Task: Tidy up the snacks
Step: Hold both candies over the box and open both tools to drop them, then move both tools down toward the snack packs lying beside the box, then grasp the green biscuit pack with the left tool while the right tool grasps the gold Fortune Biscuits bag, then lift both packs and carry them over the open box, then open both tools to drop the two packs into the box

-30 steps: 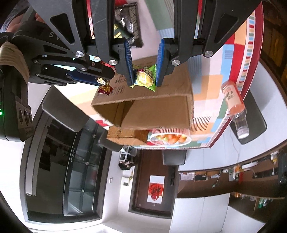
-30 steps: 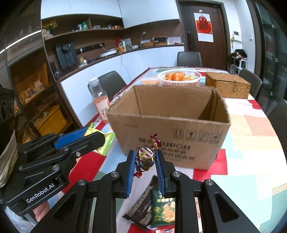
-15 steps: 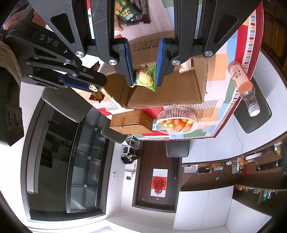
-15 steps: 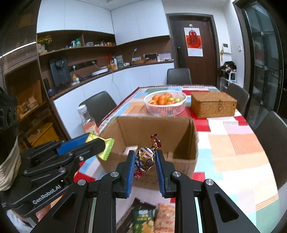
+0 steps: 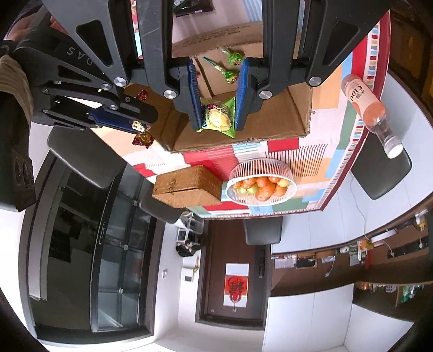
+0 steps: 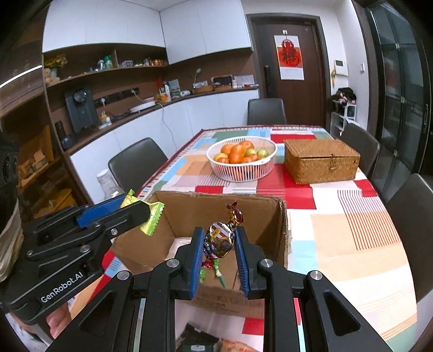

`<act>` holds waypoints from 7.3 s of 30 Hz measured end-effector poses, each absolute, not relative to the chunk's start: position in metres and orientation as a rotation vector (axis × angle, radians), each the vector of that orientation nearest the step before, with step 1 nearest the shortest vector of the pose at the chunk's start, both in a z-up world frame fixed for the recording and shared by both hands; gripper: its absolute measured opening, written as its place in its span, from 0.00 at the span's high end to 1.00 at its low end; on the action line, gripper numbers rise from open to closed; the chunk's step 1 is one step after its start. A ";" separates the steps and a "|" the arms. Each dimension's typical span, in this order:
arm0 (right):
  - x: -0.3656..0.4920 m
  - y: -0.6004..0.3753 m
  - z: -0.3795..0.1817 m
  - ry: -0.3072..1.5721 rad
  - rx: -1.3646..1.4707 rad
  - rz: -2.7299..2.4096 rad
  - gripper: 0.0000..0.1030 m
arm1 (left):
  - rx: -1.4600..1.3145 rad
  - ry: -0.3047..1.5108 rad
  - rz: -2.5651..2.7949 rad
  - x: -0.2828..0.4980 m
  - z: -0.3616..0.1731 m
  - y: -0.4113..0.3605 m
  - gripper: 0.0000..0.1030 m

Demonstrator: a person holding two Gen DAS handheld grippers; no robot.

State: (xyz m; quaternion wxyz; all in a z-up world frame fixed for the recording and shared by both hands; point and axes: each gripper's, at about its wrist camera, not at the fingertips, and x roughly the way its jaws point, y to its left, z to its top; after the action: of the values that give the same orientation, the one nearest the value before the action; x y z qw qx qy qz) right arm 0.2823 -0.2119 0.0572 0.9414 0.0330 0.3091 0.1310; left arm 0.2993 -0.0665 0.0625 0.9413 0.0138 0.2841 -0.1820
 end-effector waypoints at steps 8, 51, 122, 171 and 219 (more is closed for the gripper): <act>0.299 -0.213 0.047 0.663 0.067 0.226 0.64 | 0.034 0.610 -0.330 0.312 0.057 -0.064 0.63; 0.192 -0.235 -0.071 0.924 0.096 0.243 0.59 | 0.047 0.952 -0.400 0.189 -0.069 -0.083 0.53; 0.178 -0.304 -0.098 0.909 0.238 0.159 0.62 | 0.228 1.012 -0.382 0.202 -0.117 -0.170 0.59; 0.198 -0.234 0.044 0.600 0.084 0.226 0.63 | 0.056 0.560 -0.362 0.219 0.067 -0.072 0.59; 0.233 -0.202 0.044 0.657 -0.077 0.255 0.52 | 0.108 0.687 -0.308 0.248 0.043 -0.056 0.36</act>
State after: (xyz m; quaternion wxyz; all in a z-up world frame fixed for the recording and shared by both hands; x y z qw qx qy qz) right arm 0.2330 -0.2016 0.0444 0.9378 -0.0378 0.3217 0.1248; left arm 0.2481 -0.0561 0.0435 0.9286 0.0525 0.3352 -0.1501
